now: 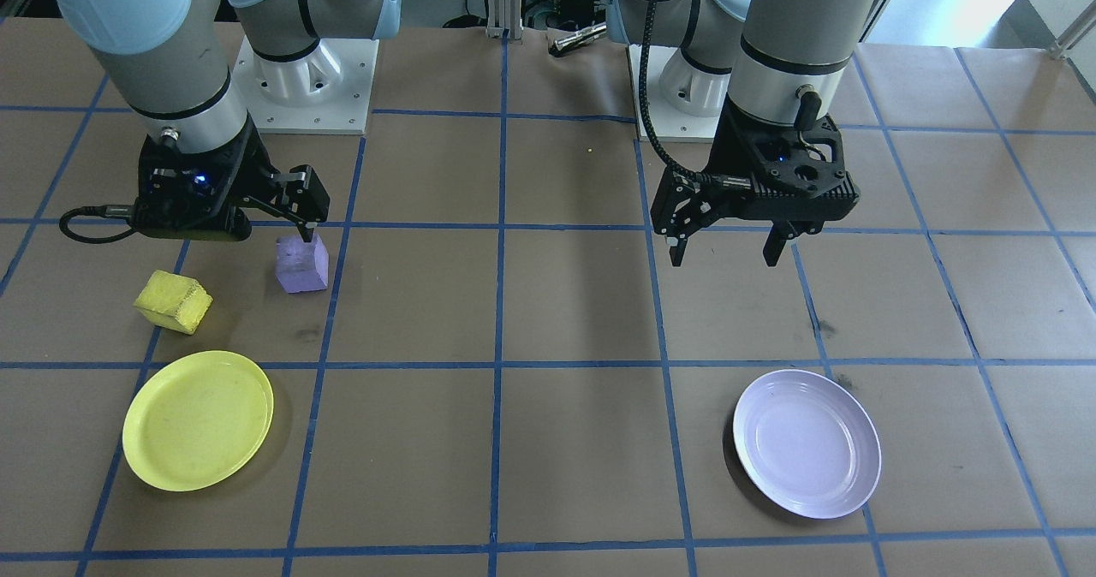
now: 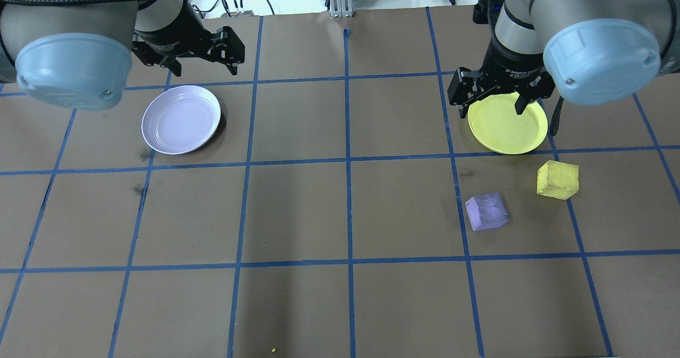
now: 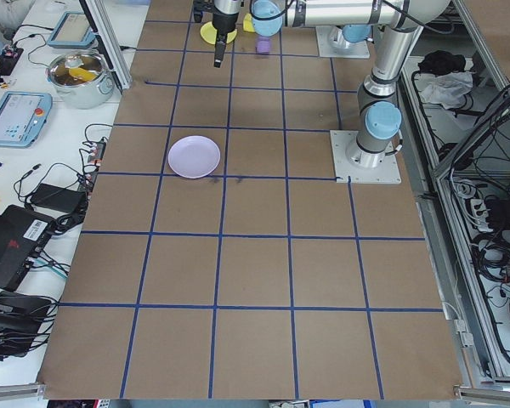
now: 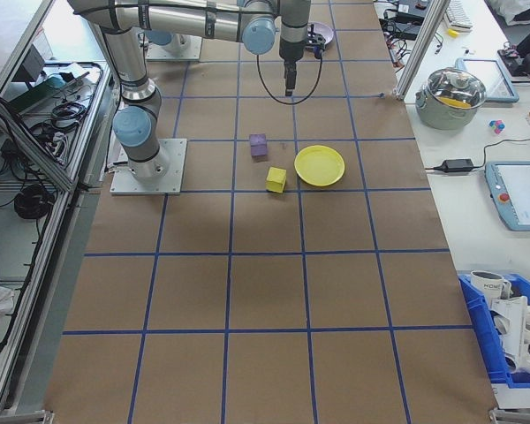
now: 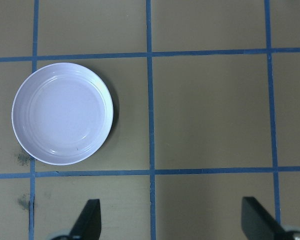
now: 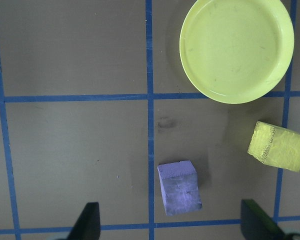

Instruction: Sort blocks by color into plates

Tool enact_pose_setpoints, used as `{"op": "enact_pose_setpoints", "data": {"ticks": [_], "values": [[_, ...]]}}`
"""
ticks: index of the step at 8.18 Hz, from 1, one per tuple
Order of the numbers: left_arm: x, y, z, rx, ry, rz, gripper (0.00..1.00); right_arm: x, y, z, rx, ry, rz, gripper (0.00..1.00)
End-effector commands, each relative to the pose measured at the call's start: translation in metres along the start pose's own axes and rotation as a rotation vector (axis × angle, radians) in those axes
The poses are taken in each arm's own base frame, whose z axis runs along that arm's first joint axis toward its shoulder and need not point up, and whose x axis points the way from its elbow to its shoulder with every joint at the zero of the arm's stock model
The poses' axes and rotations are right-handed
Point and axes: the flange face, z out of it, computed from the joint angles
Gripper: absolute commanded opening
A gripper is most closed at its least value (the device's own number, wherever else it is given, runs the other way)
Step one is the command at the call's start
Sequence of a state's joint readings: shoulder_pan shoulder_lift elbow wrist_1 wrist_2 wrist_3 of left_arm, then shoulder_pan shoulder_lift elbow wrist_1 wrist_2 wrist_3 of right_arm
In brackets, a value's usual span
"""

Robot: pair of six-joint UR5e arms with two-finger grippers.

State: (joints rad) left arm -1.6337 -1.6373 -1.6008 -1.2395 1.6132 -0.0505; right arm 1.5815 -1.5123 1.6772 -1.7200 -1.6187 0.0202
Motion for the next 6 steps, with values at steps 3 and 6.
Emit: {"op": "enact_pose_setpoints", "data": {"ticks": [3, 6], "values": [[0.000, 0.000, -0.001, 0.001, 0.000, 0.000, 1.00, 0.001, -0.007, 0.002, 0.025, 0.001, 0.004, 1.00], [0.000, 0.000, 0.001, -0.002, -0.001, -0.003, 1.00, 0.005, 0.010, -0.027, 0.074, 0.015, 0.005, 1.00]]}}
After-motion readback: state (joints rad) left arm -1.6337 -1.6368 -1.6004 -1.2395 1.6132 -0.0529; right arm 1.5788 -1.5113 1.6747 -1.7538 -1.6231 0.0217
